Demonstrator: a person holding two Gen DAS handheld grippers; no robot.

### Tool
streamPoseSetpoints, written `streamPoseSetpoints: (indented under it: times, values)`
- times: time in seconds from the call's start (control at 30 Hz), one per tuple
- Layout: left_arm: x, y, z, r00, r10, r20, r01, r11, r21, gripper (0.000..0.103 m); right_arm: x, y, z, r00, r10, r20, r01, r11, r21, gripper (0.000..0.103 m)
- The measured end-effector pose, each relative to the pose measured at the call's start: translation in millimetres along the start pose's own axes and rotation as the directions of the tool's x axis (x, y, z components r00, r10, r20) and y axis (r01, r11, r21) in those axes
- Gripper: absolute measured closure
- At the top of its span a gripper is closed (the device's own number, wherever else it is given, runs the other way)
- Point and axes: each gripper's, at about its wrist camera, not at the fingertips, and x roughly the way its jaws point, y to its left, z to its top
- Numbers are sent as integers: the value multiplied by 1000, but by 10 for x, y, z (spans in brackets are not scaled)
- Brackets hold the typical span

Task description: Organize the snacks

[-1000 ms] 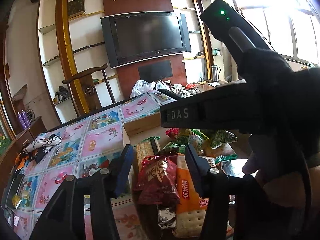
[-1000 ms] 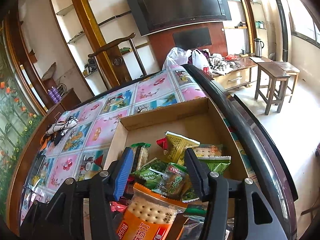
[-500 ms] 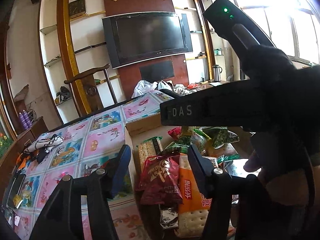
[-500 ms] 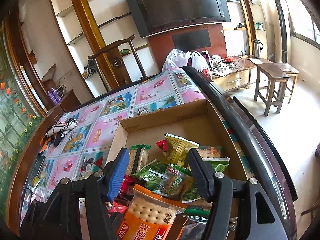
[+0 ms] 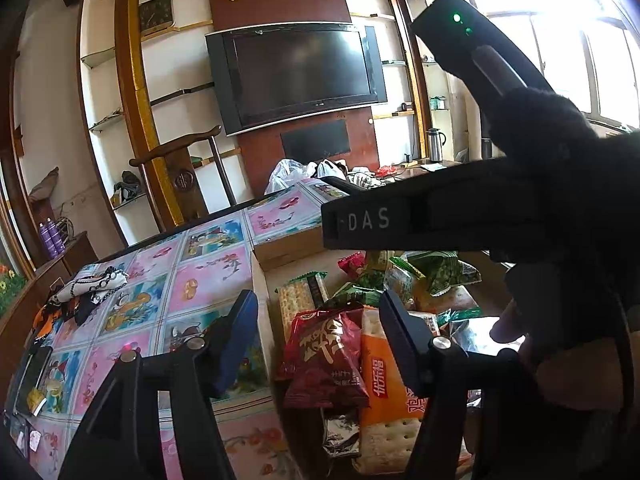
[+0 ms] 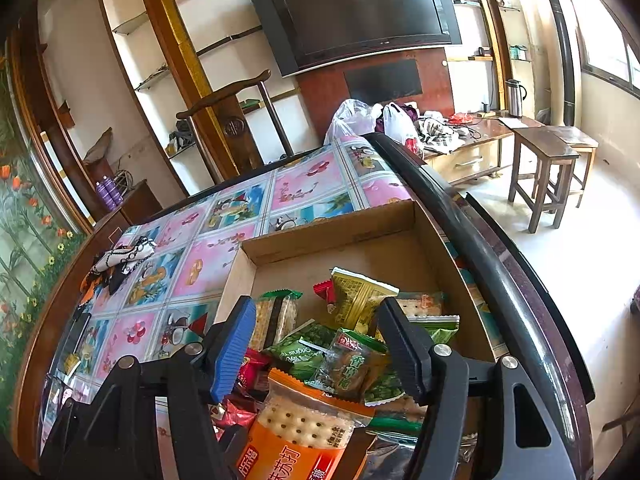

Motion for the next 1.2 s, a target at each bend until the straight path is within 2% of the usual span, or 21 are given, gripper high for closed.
streamPoseSetpoints:
  times: [0.47,0.63,0.83,0.97,1.2]
  values:
    - [3,18,-11,1000,1,-9,-1,1000,-2,38,-7,4,7,1000,0,-2,0,1000,-3,35]
    - [-41,161,6,1000,4,-12,-4,999,-42,38,-3,12,8,1000,1,4,-1,1000,-7,34]
    - [-105,614,-17,999,24,-49,-31,989,-142,36,20,74,-22,1000,3,7,-3,999,-32,34]
    - [-140,950,-67,994,74,-81,-87,982,-168,35,8,120,-36,1000,13,17,-13,999,-48,34]
    - [-117,1734,-262,971,142,-190,-190,945,-268,35,3,211,-71,999,23,23,-21,996,-88,34]
